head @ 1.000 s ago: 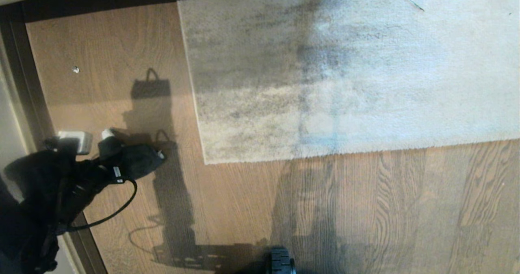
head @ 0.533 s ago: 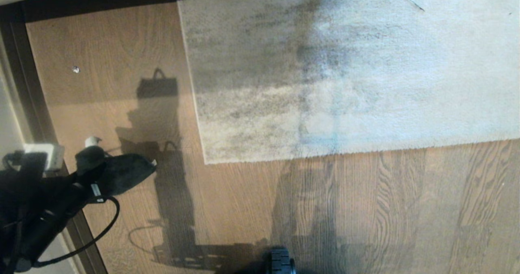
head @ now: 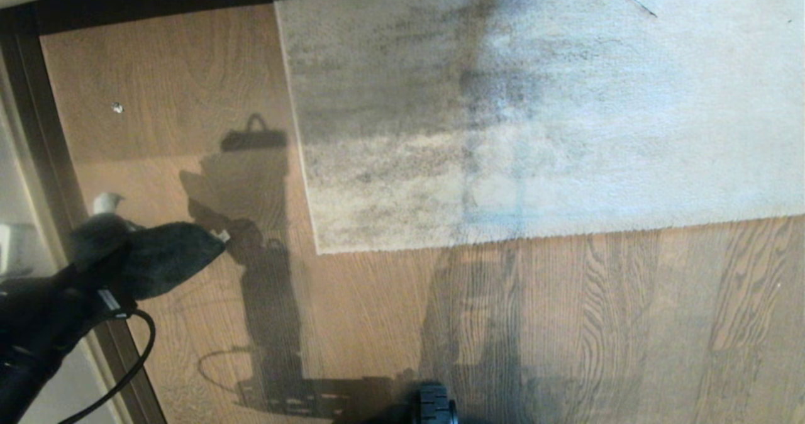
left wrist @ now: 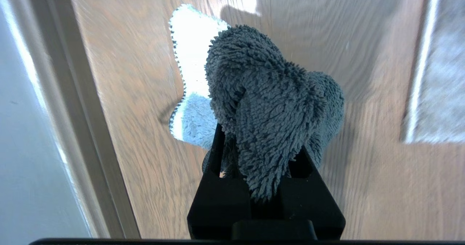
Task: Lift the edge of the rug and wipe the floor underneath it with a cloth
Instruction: Pick up the rag, then lift up the carpet
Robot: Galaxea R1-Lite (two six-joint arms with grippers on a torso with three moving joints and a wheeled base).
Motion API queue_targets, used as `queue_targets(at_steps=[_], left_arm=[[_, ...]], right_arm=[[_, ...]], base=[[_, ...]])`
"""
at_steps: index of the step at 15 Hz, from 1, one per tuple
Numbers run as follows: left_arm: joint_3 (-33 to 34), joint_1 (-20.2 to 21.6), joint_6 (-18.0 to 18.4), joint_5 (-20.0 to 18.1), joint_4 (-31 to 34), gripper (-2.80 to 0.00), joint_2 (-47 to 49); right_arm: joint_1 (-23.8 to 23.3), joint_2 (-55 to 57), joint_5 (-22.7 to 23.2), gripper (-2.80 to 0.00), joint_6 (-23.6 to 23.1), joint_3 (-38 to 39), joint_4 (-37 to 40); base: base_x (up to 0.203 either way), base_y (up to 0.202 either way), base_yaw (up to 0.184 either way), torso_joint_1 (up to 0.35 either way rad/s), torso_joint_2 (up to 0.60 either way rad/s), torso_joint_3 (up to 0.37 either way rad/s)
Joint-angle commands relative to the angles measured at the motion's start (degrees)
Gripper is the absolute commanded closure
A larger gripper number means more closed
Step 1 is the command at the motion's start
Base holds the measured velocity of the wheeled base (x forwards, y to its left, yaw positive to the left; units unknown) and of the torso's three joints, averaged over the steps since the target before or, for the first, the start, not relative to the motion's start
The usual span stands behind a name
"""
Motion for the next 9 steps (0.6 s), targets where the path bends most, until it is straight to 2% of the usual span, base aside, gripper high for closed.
queue_targets(at_steps=[1, 6, 9], left_arm=[[0.6, 0.4, -0.7, 0.1, -1.9, 0.00, -5.8], [0.7, 0.1, -0.9, -0.3, 9.3, 0.00, -16.1], [0.7, 0.1, -0.9, -0.3, 19.9, 0.00, -22.8]], right_arm=[[0.0, 0.0, 0.0, 0.00, 0.0, 0.0, 0.0], [0.0, 0.0, 0.0, 0.00, 0.0, 0.0, 0.0], [0.0, 0.0, 0.0, 0.00, 0.1, 0.0, 0.0]], base=[[0.000, 0.000, 0.000, 0.000, 0.00, 0.000], [0.000, 0.000, 0.000, 0.000, 0.00, 0.000], [0.000, 0.000, 0.000, 0.000, 0.00, 0.000]])
